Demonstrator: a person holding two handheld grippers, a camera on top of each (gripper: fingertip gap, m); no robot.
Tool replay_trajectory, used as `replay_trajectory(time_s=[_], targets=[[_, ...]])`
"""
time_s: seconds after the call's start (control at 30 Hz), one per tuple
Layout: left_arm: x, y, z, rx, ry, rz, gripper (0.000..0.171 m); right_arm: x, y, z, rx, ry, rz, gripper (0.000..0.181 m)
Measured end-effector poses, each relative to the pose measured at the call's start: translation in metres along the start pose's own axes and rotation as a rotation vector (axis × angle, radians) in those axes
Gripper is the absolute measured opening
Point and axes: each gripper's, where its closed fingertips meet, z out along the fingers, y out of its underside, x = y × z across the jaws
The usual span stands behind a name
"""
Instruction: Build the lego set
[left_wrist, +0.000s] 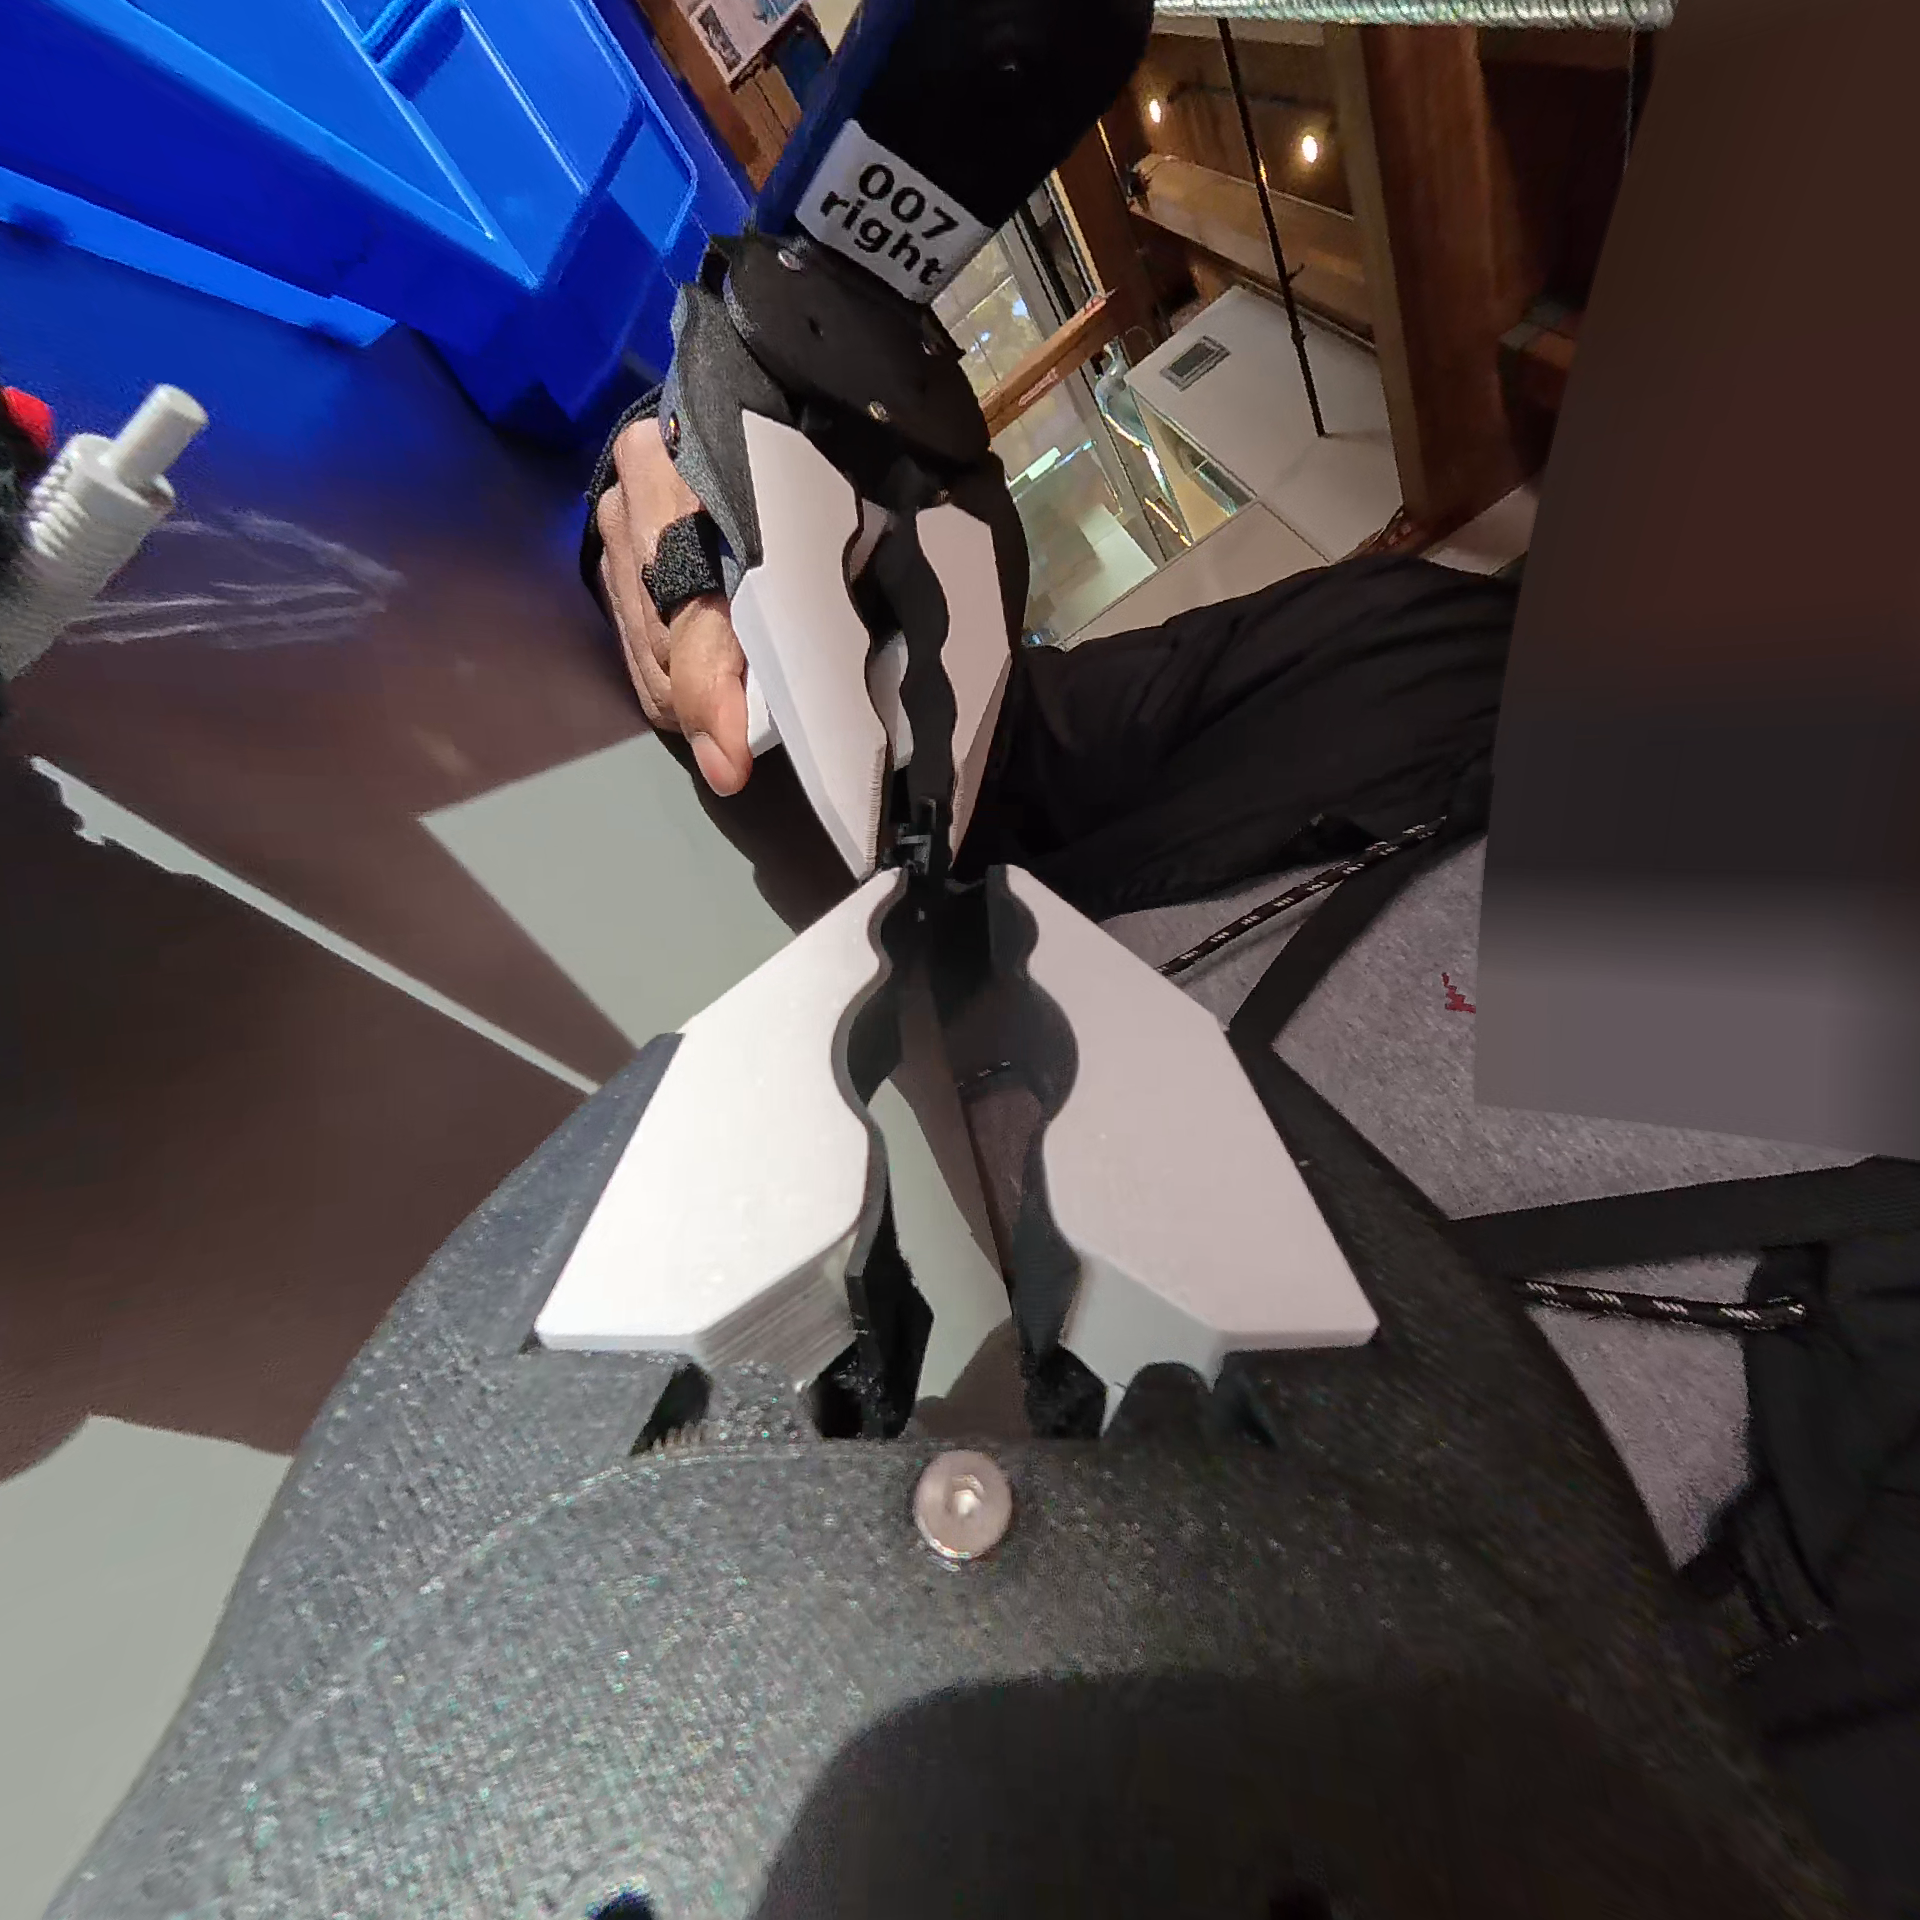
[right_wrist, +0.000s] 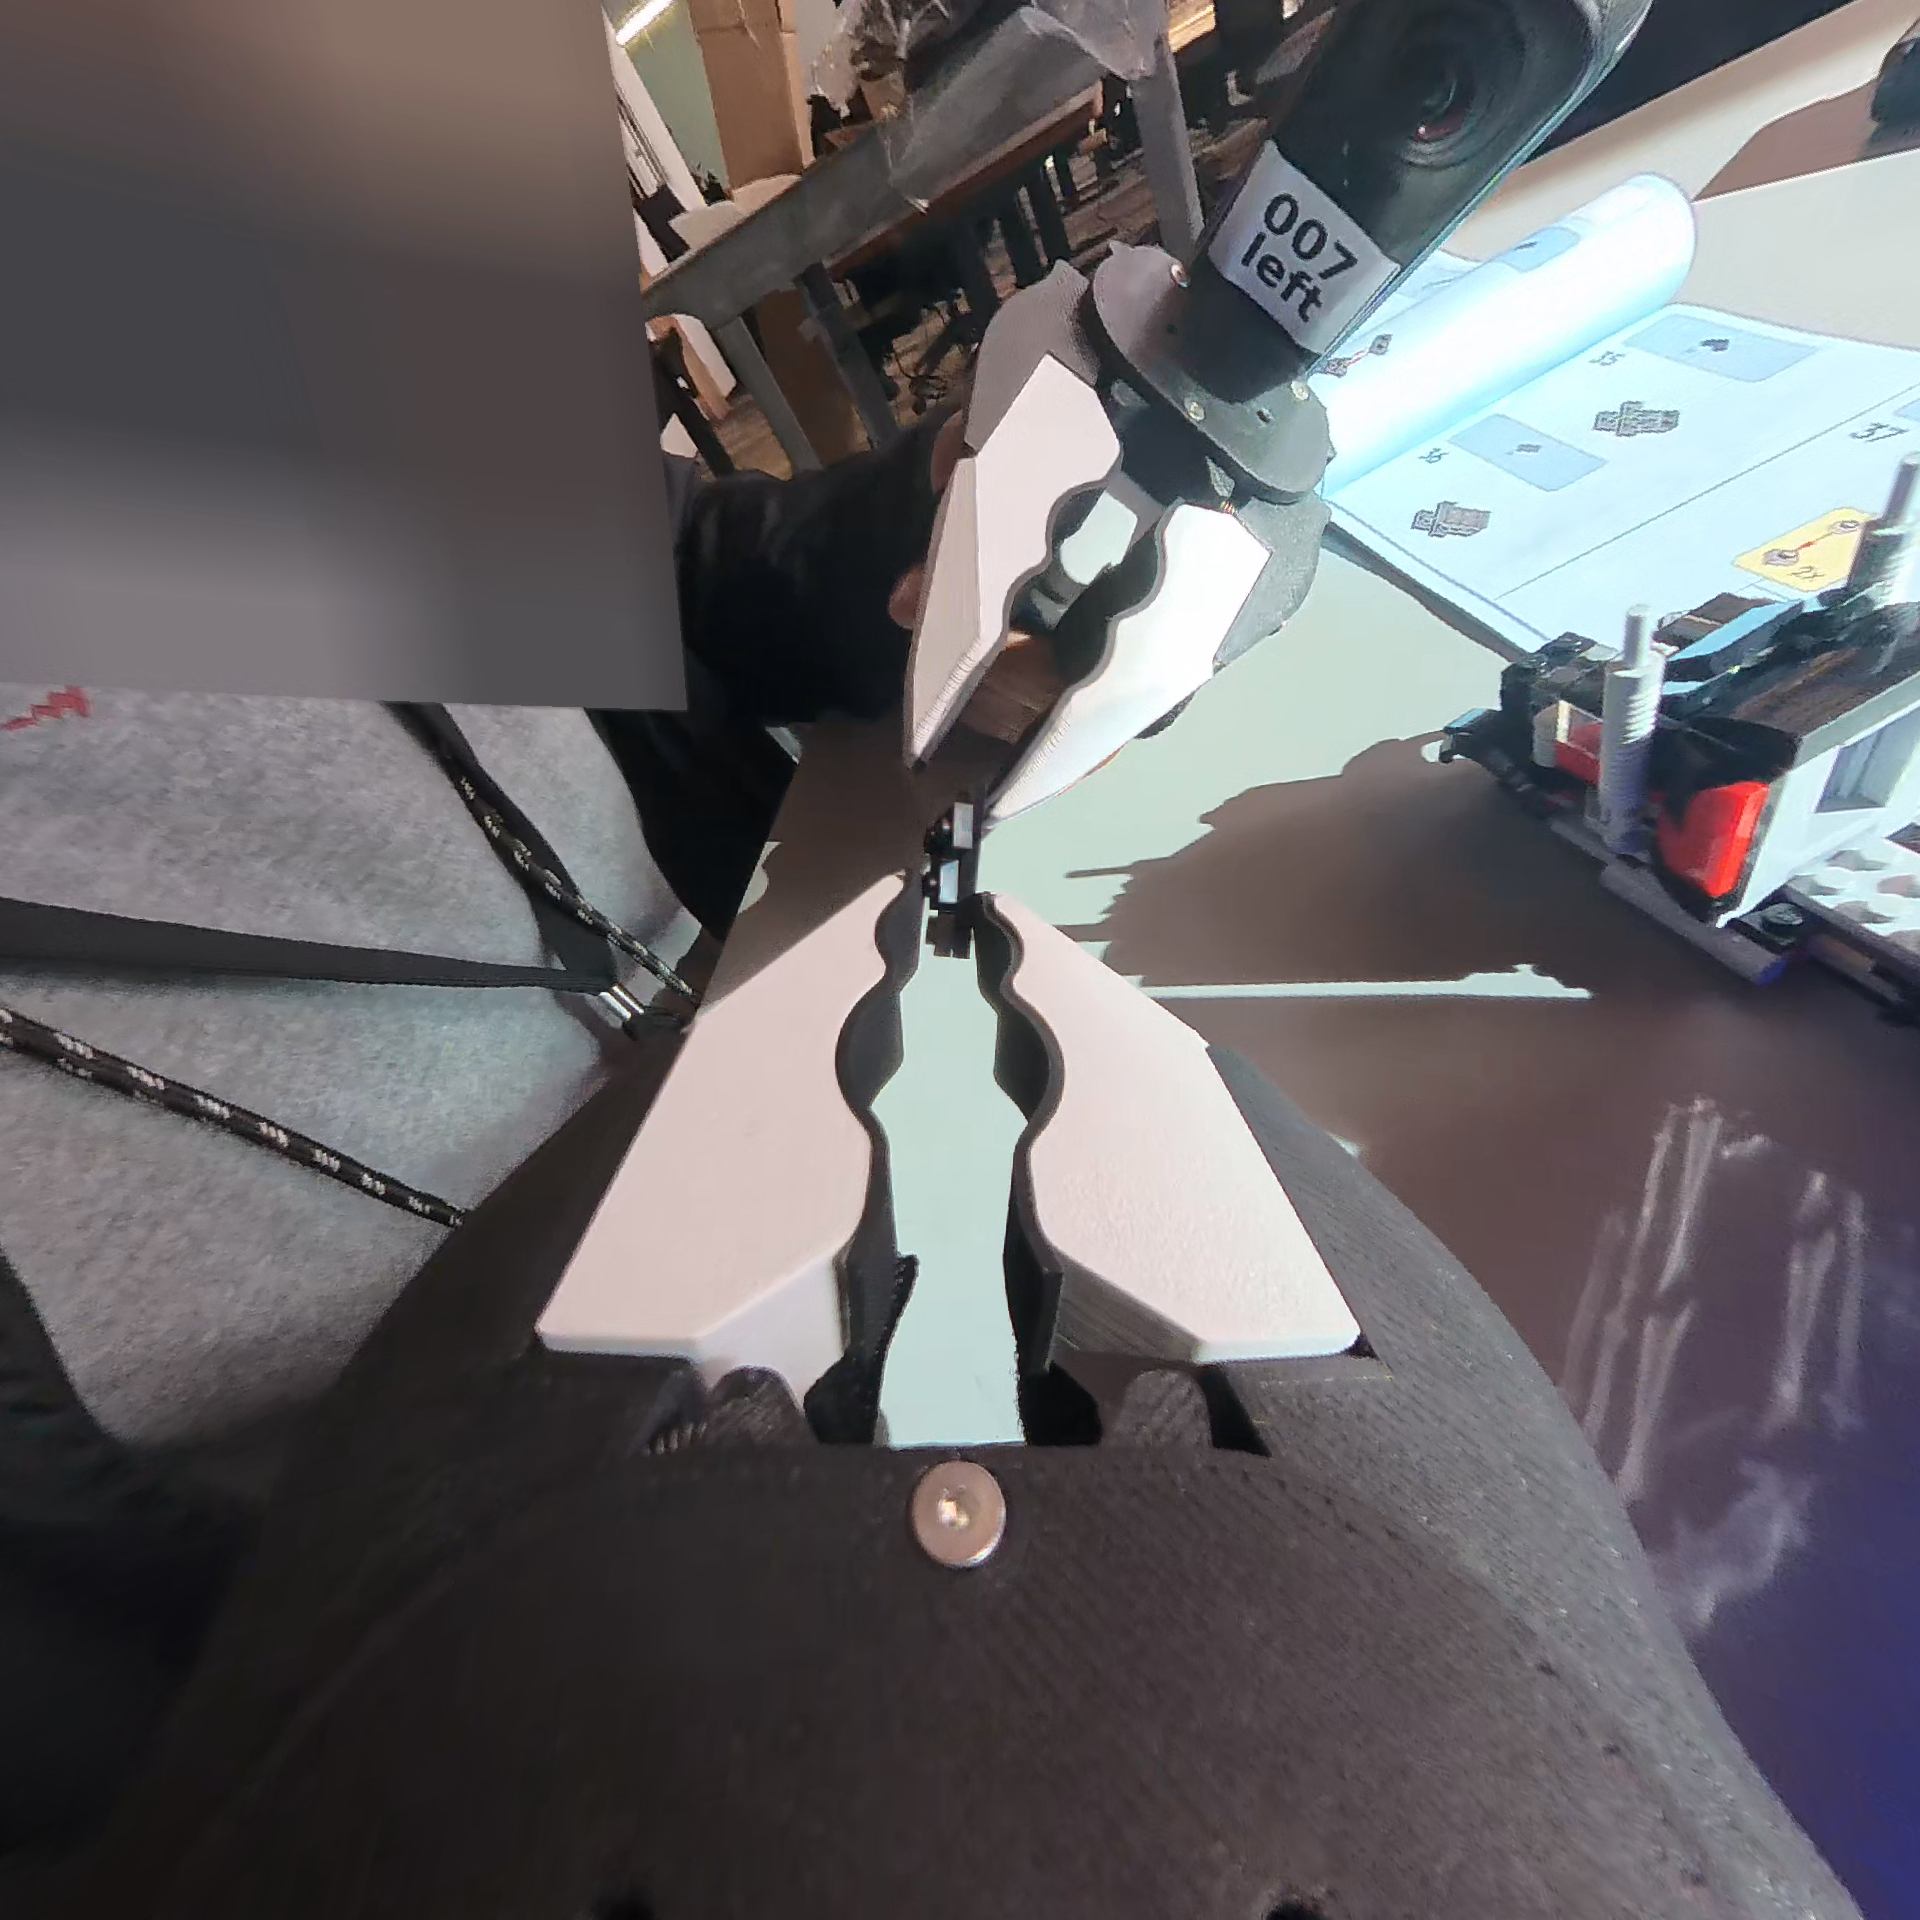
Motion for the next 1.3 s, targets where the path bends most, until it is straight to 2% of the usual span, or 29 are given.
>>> replay_trajectory(time_s=[0.3, 0.47, 1.3], targets=[[-0.013, 0.01, 0.009, -0.068, -0.099, 0.029, 0.023, 0.003, 0.0, 0.002, -0.003, 0.03, -0.005, 0.01], [-0.017, 0.016, 0.014, -0.107, -0.131, 0.046, 0.015, 0.004, 0.004, 0.004, -0.026, 0.036, -0.004, 0.009], [-0.01, 0.008, 0.01, -0.058, -0.078, 0.042, 0.009, 0.005, -0.003, 0.0, 0.022, 0.03, -0.029, 0.015]])
